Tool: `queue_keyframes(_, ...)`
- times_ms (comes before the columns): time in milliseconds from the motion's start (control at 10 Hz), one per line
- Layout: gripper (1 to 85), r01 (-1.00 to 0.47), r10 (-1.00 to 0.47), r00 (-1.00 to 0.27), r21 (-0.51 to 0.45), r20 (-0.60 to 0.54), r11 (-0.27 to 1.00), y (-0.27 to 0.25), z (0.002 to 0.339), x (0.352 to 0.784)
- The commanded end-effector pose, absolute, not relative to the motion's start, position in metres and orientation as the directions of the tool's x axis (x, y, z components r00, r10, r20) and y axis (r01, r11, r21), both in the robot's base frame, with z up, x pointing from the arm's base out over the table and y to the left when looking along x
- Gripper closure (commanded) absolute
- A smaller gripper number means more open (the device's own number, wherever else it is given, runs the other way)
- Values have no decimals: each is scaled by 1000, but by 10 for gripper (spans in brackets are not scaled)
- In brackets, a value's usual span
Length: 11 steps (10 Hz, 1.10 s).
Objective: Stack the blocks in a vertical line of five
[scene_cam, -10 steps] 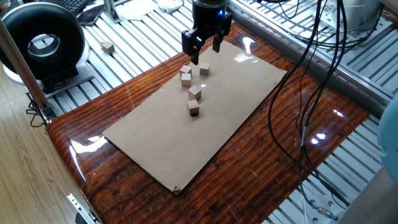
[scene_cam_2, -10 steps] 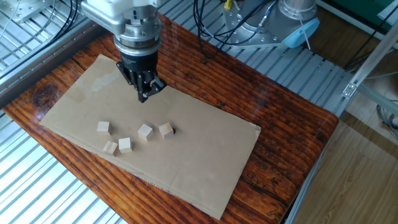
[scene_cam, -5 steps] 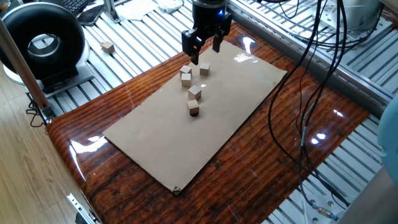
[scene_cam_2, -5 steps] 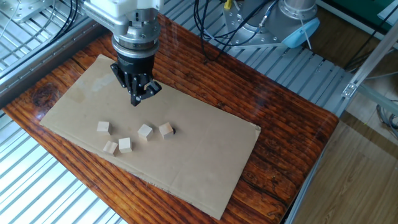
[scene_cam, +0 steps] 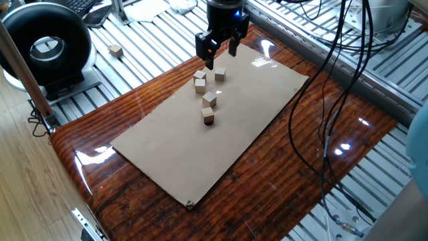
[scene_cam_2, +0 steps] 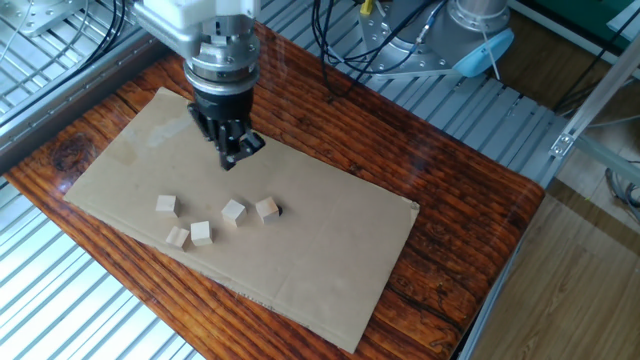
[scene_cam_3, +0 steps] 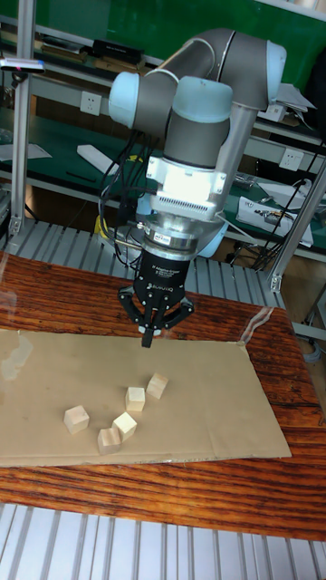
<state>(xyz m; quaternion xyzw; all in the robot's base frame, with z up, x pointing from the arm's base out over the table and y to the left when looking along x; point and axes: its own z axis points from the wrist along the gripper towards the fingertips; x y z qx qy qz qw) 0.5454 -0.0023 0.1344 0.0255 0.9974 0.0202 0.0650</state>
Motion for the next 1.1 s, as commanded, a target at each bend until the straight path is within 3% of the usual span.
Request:
queue_keyframes(0,597,17,19,-999,51,-36,999,-1,122,521)
queue_keyframes(100,503,8,12,-998,63,-65,998,2,120,530)
queue_keyframes(200,463,3,9,-995,60,-100,998,1,117,540)
queue_keyframes(400,433,-10,-4,-982,33,-189,999,-3,110,566)
queue_keyframes(1000,440,-39,-38,-979,-1,-201,999,2,106,560)
